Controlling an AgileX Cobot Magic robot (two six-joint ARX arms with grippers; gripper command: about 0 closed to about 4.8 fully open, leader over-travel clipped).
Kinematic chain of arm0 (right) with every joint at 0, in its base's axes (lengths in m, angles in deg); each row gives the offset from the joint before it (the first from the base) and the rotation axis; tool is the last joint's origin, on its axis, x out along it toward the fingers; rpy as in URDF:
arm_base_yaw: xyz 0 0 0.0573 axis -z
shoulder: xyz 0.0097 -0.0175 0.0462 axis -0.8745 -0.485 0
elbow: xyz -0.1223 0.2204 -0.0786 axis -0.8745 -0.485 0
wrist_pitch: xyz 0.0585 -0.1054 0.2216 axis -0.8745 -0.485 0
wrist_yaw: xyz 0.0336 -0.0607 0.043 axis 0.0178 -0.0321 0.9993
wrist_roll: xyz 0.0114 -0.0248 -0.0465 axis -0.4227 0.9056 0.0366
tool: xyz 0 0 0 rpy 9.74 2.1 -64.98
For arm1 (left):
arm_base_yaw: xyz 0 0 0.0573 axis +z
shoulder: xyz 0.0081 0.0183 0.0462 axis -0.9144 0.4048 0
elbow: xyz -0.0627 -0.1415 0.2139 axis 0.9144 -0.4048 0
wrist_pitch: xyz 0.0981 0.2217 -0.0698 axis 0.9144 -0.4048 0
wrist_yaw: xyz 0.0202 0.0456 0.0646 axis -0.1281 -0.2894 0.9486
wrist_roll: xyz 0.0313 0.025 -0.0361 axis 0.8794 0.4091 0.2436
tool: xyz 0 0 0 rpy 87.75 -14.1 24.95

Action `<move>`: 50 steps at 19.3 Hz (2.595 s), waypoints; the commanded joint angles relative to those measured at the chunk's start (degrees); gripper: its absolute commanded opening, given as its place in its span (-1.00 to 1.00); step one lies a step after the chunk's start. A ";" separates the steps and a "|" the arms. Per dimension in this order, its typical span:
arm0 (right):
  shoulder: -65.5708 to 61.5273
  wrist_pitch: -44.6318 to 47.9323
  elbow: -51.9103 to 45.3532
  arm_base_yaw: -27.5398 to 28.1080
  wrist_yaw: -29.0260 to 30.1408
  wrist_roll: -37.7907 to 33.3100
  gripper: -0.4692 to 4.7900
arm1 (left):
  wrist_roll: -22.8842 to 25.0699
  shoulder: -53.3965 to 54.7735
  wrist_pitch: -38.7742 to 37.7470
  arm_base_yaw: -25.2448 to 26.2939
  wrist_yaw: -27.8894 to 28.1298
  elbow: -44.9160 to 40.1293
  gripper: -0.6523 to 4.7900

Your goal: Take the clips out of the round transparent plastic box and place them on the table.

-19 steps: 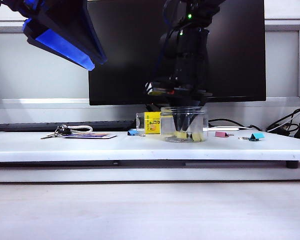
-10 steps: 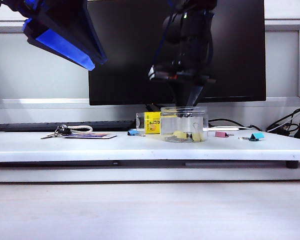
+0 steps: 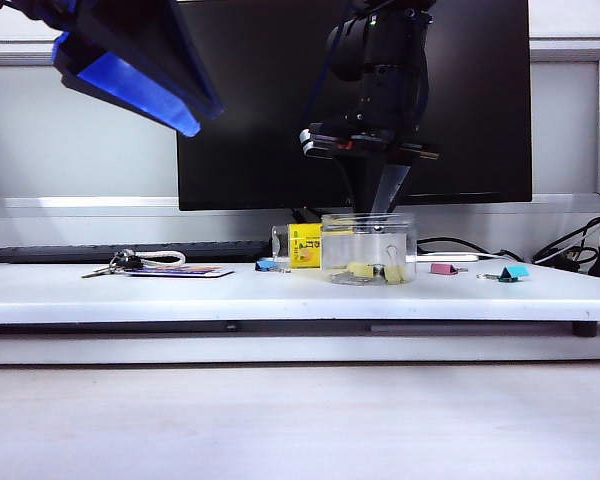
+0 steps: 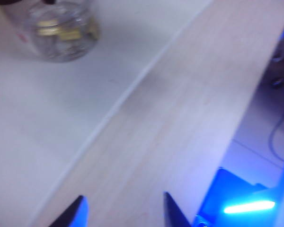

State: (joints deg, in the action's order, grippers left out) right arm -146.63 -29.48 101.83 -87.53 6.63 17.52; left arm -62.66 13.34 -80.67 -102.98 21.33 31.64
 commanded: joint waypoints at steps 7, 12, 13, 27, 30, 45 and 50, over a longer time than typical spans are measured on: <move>-0.81 0.66 0.15 -0.15 9.27 -4.46 -0.38 | -1.90 -0.09 -0.09 -0.04 -1.40 0.24 0.03; -1.99 5.57 0.15 -0.15 5.90 -15.96 -0.38 | -3.30 -0.09 0.00 -0.04 -1.38 0.24 0.03; -2.10 5.88 0.15 -0.15 4.57 -18.18 -0.38 | -3.48 -0.09 0.20 -0.04 -1.38 0.24 0.03; -2.34 2.40 0.15 -0.22 5.75 -41.35 -0.38 | -4.13 -0.09 1.44 -0.04 -1.40 0.24 0.03; -2.34 0.94 0.15 -0.22 4.76 -43.74 -0.38 | -4.11 -0.09 1.31 -0.04 -1.40 0.24 0.03; -5.11 -0.13 -0.11 -0.22 0.85 -51.80 -0.37 | -4.07 -0.09 -0.11 -0.04 -1.38 0.24 0.03; -5.77 1.11 -0.11 -0.20 -0.37 -51.74 -0.38 | -4.04 -0.09 -0.11 -0.04 -1.38 0.24 0.03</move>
State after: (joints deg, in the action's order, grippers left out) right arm -152.22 -29.30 101.70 -87.70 6.85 -33.86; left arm -66.58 13.36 -81.08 -102.98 20.24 31.64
